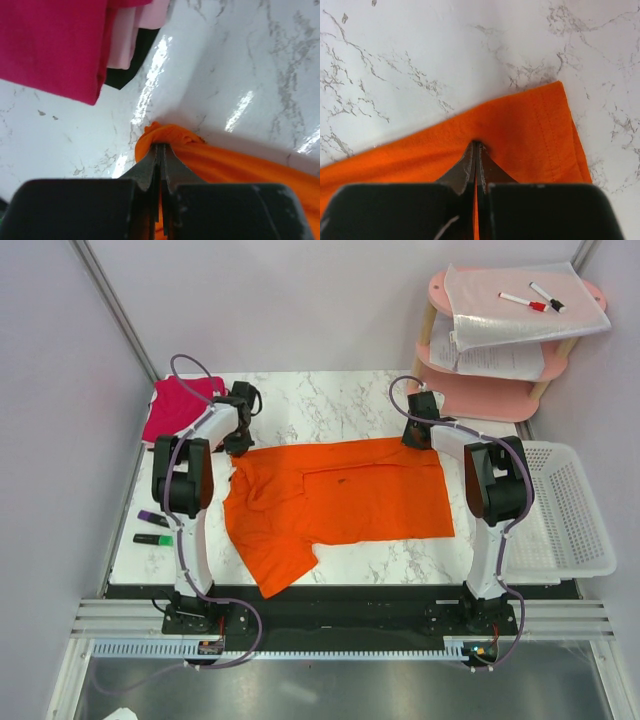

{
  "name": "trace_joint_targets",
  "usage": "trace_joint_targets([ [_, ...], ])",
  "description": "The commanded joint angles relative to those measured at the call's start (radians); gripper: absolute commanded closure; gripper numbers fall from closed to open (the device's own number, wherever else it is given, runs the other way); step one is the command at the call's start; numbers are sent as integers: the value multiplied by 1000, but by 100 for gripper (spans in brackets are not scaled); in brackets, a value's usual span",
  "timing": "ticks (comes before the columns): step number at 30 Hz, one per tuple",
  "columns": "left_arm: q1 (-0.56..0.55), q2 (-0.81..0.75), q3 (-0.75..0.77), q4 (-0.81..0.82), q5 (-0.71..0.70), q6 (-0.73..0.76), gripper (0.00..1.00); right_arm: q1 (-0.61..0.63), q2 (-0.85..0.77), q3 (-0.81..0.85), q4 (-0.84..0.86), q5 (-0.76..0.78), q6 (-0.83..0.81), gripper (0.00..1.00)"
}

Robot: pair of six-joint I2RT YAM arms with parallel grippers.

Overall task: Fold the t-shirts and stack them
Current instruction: Fold the flattened tshirt in 1/3 of the way

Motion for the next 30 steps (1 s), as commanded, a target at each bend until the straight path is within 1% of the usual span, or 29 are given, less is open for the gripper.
trace_joint_targets([
  [1, 25, -99, -41, -25, -111, -39, 98, -28, 64, -7, -115, 91, 9, 100],
  [10, 42, -151, -118, -29, -155, -82, 98, -36, 61, -10, -144, 102, 24, 100],
  [16, 53, -215, -170, -49, -184, -97, 98, -45, 67, -7, -164, 105, 36, 100],
  [20, 54, -296, -233, -60, -213, -142, 98, -48, 61, -8, -173, 106, 39, 100],
  [21, 54, -344, -247, -58, -210, -148, 98, -48, 58, -8, -175, 106, 38, 100],
  [24, 48, -421, -286, -49, -180, -137, 98, -48, 53, -5, -176, 102, 36, 100],
  [30, 24, -525, -378, -17, -76, -114, 98, -47, 3, -7, -166, 50, 10, 100],
])
